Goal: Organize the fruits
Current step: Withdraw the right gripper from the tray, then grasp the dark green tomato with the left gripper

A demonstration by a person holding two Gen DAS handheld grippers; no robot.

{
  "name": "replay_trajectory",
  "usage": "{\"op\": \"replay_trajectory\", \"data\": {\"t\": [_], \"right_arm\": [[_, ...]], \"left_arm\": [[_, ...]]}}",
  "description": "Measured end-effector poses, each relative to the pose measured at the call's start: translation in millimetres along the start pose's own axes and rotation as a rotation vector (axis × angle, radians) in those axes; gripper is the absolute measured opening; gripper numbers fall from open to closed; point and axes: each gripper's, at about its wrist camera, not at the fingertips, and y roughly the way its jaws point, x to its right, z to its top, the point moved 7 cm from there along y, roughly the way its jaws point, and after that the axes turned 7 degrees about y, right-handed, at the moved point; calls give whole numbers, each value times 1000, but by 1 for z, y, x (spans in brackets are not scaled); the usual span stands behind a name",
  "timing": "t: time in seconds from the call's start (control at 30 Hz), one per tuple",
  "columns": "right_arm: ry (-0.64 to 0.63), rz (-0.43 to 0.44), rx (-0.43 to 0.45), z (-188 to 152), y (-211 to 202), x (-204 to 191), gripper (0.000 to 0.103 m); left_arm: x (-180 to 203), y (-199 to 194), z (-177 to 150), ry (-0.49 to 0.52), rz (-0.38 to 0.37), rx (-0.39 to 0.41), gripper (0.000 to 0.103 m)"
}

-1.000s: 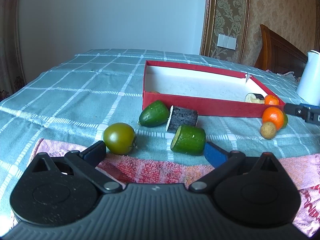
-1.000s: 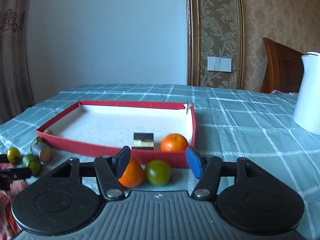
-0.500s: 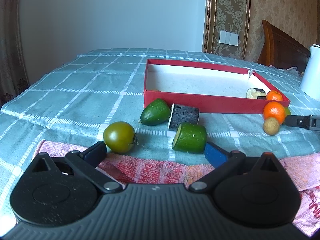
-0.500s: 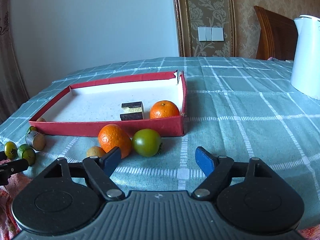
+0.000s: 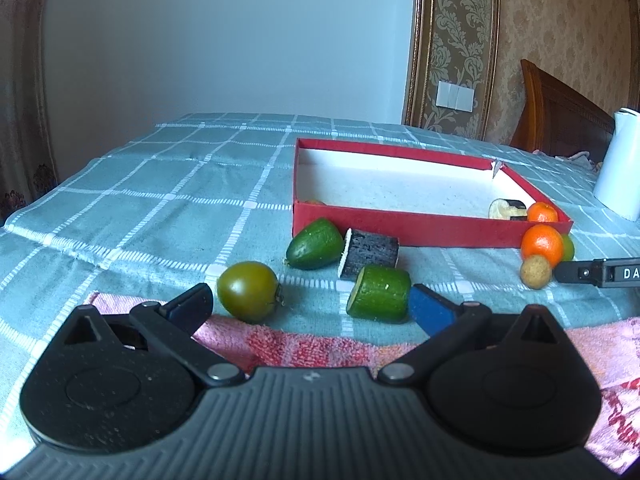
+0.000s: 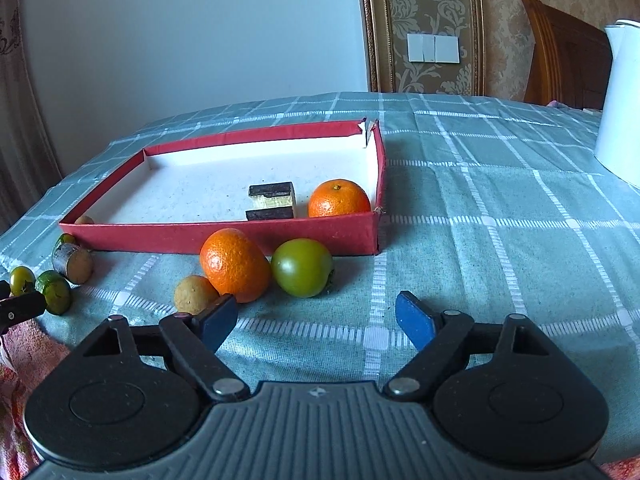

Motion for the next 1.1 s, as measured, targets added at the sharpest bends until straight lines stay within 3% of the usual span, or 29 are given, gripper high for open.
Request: {"op": "replay_trajectory", "data": {"t": [0.17,0.23,0.37,0.47,0.67,0.83,1.1], "right_arm": [[29,23,7,2,-1,5,86],[39,30,10,2,-1,6,86],[45,35,11,2,-1,7,86],[45,35,12,3,-1,7,86],[45,35,12,3,-1,8,86],[45,36,12,3,-1,8,86],[52,40,13,3,-1,8,86]], "left_arm": [[-11,-9,11,-11,32,43,100],[-16,-9,13,-16,41,44,85],[-27,-5,12,-32,63,20,83],[-31,1,8,-38,64,-12,73],[-27,12,2,-25,42,-57,43],[-25,16,-2,-17,54,-63,37],[-20,18,-4,24,96,-52,36]]}}
